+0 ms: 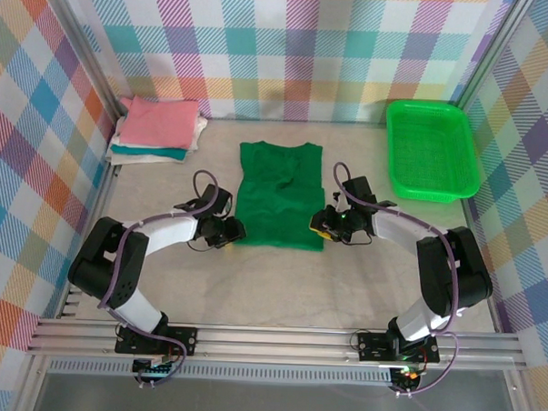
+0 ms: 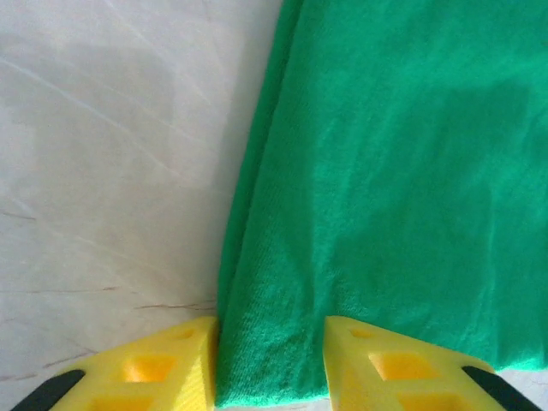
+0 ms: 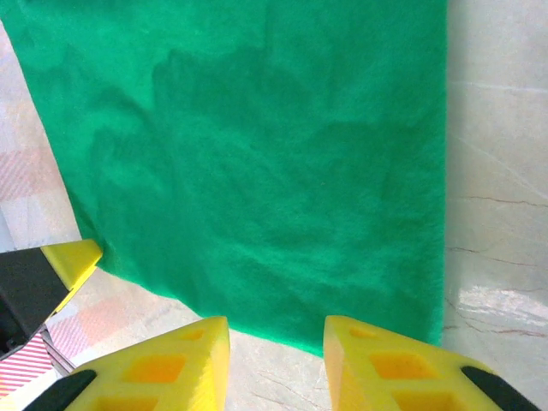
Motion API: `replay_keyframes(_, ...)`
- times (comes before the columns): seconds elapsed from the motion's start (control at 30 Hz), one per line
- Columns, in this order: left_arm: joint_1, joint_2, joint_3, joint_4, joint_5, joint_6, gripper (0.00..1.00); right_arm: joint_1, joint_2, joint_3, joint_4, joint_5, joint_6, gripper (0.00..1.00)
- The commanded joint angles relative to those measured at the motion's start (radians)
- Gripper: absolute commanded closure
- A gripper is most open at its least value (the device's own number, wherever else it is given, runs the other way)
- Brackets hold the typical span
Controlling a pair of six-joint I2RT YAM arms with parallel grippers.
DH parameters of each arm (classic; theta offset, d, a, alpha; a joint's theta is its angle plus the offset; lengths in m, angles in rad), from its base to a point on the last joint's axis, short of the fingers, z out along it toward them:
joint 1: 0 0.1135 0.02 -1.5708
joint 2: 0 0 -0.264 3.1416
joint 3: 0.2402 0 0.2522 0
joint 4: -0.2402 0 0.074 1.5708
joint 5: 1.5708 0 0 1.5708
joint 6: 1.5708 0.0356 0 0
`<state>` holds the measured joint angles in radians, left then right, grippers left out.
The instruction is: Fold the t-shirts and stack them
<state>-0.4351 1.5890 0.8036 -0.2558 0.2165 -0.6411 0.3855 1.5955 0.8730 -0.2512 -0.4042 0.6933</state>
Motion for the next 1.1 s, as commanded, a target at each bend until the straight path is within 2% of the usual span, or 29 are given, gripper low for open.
replay_keyframes(0.0,-0.008,0.009,0.016,0.003,-0.023,-0.009,0.67,-0.005,0.009,-0.016,0.015,0.001,0.015,0.65)
replay_keyframes(0.2,-0.008,0.009,0.024,-0.014,-0.066,0.002,0.95,-0.061,-0.064,-0.081,0.012,0.039,0.053,0.58)
replay_keyframes(0.27,-0.008,0.012,0.03,-0.052,-0.073,0.006,1.0,-0.085,-0.086,-0.101,0.011,0.05,0.05,0.54)
replay_keyframes(0.63,-0.008,0.015,0.036,-0.063,-0.079,0.011,1.0,-0.103,-0.017,-0.11,0.009,-0.07,0.019,0.54)
replay_keyframes(1.07,-0.008,0.013,0.029,-0.05,-0.063,0.009,1.0,-0.079,0.013,-0.144,0.026,-0.107,0.025,0.58)
